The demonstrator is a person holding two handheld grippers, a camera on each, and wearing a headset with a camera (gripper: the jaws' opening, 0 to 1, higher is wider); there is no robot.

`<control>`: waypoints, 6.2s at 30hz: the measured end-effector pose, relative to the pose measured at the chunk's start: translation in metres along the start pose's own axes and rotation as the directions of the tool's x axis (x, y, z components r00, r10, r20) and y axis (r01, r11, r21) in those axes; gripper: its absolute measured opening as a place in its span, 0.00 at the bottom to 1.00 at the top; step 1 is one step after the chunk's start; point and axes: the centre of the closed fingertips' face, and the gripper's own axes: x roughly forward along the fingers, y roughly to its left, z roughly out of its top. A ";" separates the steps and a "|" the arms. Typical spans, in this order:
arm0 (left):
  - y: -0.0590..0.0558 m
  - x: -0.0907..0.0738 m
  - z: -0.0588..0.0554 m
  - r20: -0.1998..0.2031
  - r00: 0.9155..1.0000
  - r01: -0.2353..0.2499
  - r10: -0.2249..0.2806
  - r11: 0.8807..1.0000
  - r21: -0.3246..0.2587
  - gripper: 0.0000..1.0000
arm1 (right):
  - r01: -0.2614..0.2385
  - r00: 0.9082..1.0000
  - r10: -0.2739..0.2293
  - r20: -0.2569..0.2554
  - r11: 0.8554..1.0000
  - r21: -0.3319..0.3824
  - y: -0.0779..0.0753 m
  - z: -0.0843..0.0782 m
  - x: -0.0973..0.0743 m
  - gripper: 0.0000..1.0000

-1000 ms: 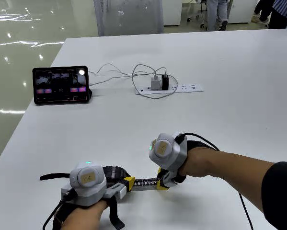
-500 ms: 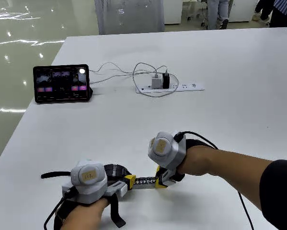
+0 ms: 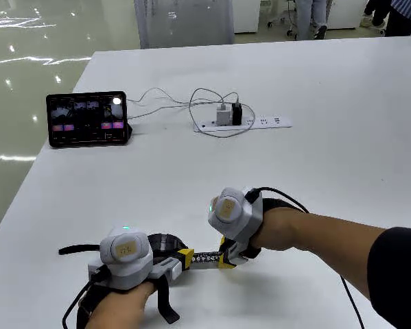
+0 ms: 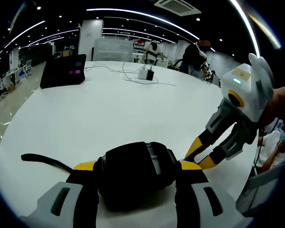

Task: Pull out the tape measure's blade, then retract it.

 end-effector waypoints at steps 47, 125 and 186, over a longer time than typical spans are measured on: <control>0.001 -0.001 0.001 0.001 1.000 -0.002 0.002 1.000 -0.016 0.61 | -0.010 0.999 0.011 0.043 0.999 -0.033 0.003 0.025 0.012 0.10; 0.002 -0.006 0.000 -0.042 0.995 0.094 -0.092 0.994 0.062 0.72 | 0.098 0.966 -0.124 0.225 0.987 0.125 0.002 0.017 -0.018 0.21; 0.052 -0.080 -0.013 -0.137 0.948 0.319 -0.288 0.866 0.385 0.99 | 0.250 0.874 -0.396 0.282 0.863 0.439 0.017 -0.181 -0.131 0.76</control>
